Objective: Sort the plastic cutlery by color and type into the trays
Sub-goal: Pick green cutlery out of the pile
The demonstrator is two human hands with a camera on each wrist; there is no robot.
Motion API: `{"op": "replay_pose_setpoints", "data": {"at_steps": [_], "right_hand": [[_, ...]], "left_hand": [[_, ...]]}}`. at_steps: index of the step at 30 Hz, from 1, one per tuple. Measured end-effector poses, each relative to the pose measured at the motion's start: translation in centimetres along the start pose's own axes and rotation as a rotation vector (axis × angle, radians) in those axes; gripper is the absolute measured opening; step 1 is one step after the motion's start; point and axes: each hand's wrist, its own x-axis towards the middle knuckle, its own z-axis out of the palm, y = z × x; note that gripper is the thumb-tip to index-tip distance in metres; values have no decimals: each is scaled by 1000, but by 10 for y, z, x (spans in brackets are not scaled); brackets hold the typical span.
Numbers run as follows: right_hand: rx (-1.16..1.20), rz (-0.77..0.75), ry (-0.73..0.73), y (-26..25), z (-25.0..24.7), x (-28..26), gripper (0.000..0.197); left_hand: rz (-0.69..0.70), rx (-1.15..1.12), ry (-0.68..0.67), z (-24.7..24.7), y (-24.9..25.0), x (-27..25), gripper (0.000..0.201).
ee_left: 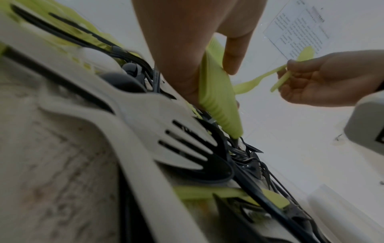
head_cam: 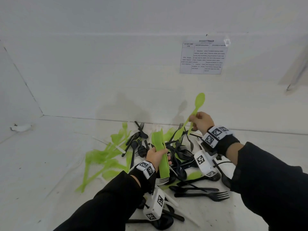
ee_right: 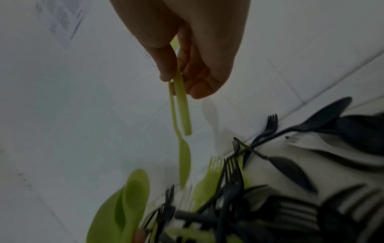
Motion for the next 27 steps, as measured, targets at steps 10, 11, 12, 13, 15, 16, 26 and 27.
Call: {"op": "replay_pose_setpoints", "data": {"at_steps": [10,11,12,13,15,16,26,27], "right_hand": [[587,196,47,25,42,-37,21],[659,195,82,23,43,-39,20],[712,198,103,20,44,-42,19],[757,200,111,18,46,-46,19],[839,230,98,14,51,-54,20],[877,270,78,13,54,-59,20],[867,477,-208,19,73,-89,26],[825,481,-245,19,71,-90,26]], "left_hand": [[40,-140,115,-5,8,-4,6],[27,-146,121,-6,9,-3,6],[7,-148,126,-7,10,-3,7],[-15,-155,119,-7,10,-3,8],[-37,-200,92,-5,11,-3,11],[-22,-215,83,-4,12,-3,15],[140,-152,231,-17,25,3,15],[138,-145,247,-19,26,3,17]]}}
